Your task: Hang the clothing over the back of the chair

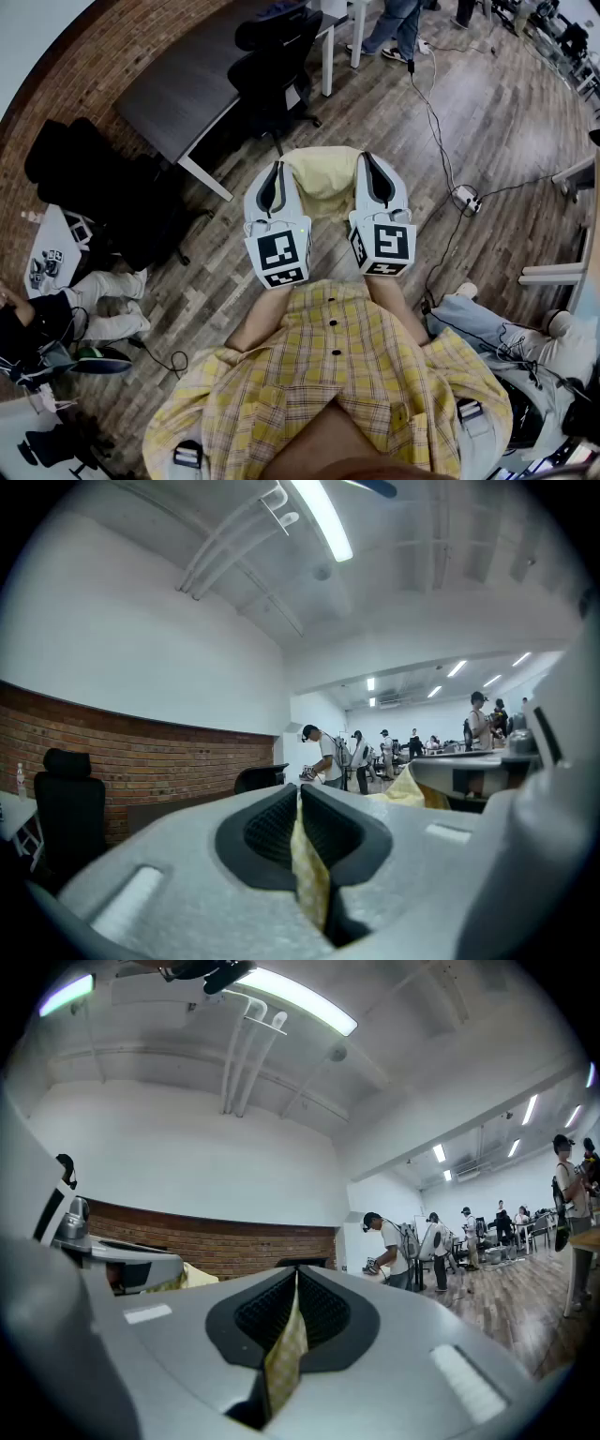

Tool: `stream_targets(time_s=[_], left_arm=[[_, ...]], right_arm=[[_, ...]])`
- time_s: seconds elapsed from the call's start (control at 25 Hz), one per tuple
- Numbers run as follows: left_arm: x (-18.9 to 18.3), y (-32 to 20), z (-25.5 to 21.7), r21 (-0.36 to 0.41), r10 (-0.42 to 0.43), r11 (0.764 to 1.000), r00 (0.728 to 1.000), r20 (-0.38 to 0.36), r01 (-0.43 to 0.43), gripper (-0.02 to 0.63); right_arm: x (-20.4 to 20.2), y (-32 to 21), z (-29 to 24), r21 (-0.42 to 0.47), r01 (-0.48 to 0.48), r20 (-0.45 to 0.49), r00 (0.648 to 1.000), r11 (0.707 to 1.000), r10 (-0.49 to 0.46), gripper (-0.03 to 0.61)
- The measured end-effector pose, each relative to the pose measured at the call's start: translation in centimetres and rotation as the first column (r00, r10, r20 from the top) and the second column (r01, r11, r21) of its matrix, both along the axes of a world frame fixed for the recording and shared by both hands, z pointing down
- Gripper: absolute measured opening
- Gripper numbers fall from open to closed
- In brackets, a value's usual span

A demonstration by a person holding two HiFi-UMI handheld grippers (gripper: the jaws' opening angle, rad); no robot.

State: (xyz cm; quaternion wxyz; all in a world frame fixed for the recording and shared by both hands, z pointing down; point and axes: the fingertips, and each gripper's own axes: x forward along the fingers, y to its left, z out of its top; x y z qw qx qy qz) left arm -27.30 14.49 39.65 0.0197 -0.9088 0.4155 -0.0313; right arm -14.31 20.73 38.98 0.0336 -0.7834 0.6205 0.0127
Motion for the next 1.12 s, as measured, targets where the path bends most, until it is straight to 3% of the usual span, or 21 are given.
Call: stream_targets(time_s=[0.16, 0.48, 0.84, 1.12], left_arm=[[-0.9, 1.2, -0.1, 0.012, 0.004, 1.0, 1.0, -0.005, -0.004, 0.015], [0.9, 1.2, 0.3, -0.012, -0.026, 1.0, 1.0, -0.017, 0.026, 0.015], [2.9, 4.0, 0.6, 0.014, -0.056, 0.998, 0.998, 0.025, 0.056, 0.015], [5.8, 8.0, 1.0, -0.017, -0.063, 0.998, 0.998, 0.003, 0.063, 0.015]], right_arm=[[-0.8, 1.1, 0.0, 0.007, -0.002, -0.001, 1.0, 1.0, 0.002, 0.009], [1.7, 1.0, 0.2, 0.014, 0.011, 0.036, 0.999, 1.0, -0.011, 0.009], [3.5, 3.5, 1.0, 0.015, 0.044, 0.039, 0.998, 0.999, -0.045, 0.009], [7.3, 7.4, 1.2, 0.029, 0.048, 0.03, 0.998, 0.998, -0.049, 0.009]])
